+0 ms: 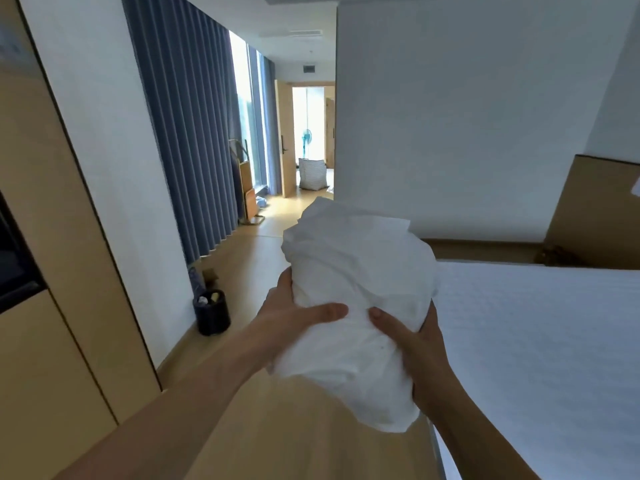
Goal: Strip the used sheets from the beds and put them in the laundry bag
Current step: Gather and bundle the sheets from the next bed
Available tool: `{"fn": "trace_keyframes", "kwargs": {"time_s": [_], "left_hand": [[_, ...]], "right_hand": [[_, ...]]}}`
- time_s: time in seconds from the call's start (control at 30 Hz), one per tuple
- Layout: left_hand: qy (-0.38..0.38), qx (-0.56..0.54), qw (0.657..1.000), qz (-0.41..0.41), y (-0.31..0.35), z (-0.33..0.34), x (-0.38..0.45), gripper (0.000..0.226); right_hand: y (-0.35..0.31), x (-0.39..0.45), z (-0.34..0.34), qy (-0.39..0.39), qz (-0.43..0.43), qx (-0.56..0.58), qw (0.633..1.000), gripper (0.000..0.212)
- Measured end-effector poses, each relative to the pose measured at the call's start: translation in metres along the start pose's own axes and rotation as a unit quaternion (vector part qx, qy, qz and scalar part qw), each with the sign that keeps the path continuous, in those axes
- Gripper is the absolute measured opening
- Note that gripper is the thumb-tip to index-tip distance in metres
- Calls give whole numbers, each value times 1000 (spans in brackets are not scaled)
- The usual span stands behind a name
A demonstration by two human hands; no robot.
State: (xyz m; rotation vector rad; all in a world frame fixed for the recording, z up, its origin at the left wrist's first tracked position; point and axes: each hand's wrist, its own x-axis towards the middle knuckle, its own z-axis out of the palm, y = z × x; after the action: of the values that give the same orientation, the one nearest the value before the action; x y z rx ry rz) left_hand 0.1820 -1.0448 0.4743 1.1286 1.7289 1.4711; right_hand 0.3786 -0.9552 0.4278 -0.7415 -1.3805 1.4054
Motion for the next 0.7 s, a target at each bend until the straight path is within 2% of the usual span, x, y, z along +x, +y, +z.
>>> {"fn": "trace_keyframes", "kwargs": {"time_s": [0.07,0.13,0.27,0.47,0.57,0.7], "left_hand": [[17,7,1000,-6,-5,-4,47,106],[27,16,999,-16,-14,-11,92,107],[49,23,998,-35,-47,-30,187,119],[52,-17,997,-45,-108,-64,351,110],[37,-37,997,-60,-122,-87,439,105],[14,-75,995,-66,-131,-108,551,103]], "right_hand": [[14,51,9,-10,-6,-13,1000,99],[31,97,22,-13,6,-17,1000,110],[74,188,57,-24,33,-30,999,122],[140,335,116,-16,42,-44,998,114],[157,415,150,-13,55,-47,997,106],[171,517,184,-1,48,-47,998,106]]}}
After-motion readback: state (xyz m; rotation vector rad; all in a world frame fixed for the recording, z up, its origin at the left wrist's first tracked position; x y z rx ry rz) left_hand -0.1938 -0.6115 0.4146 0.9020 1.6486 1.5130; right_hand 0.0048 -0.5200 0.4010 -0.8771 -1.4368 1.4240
